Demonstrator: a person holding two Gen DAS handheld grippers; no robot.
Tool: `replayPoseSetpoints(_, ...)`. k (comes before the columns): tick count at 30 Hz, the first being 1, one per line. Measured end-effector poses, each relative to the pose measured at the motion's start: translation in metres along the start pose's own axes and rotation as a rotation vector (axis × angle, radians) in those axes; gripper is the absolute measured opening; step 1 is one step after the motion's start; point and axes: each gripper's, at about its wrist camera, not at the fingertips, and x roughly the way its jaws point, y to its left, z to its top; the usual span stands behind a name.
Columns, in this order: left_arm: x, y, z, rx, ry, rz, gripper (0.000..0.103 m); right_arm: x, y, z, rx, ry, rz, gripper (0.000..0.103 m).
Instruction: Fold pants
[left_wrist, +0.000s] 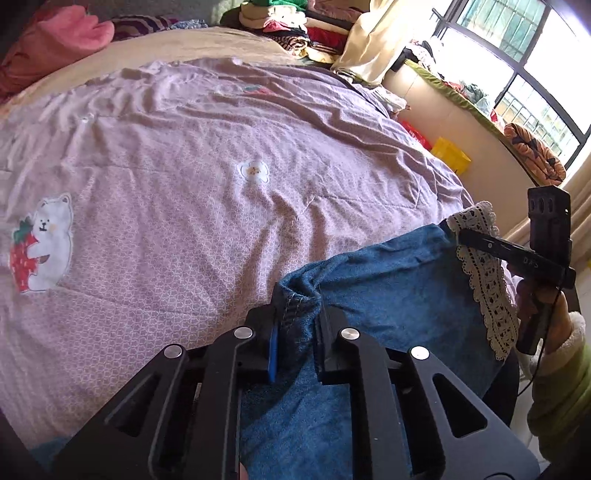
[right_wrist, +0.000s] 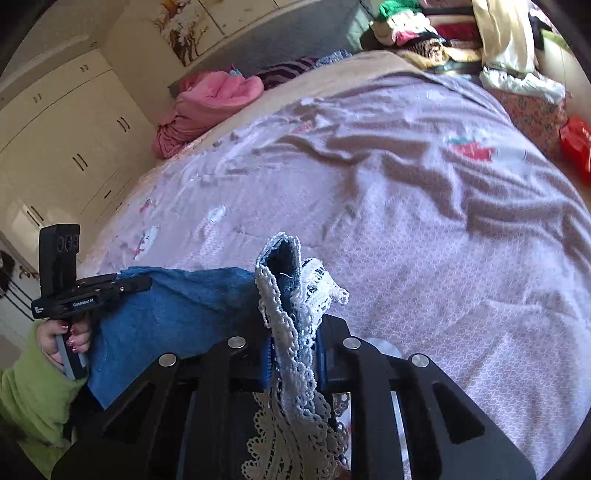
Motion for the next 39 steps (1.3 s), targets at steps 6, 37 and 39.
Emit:
replayPoseSetpoints(6,-0.017,-0.004,0.027,0.011,-0.086,0.040,0.007,-0.020,0.022,0.032,-0.135,-0.103,-0.066,0.016)
replayPoseSetpoints(37,-0.088,0.031,-0.018,-0.084,-0.207,0.196,0.052,-0.028,0.004,0.008,-0.097,-0.024,-0.221,0.073)
replayPoseSetpoints(39,-0.103,0.034,-0.036,-0.102,-0.210,0.201,0.054,-0.037,0.001,-0.004,-0.067,-0.017,-0.208,0.073)
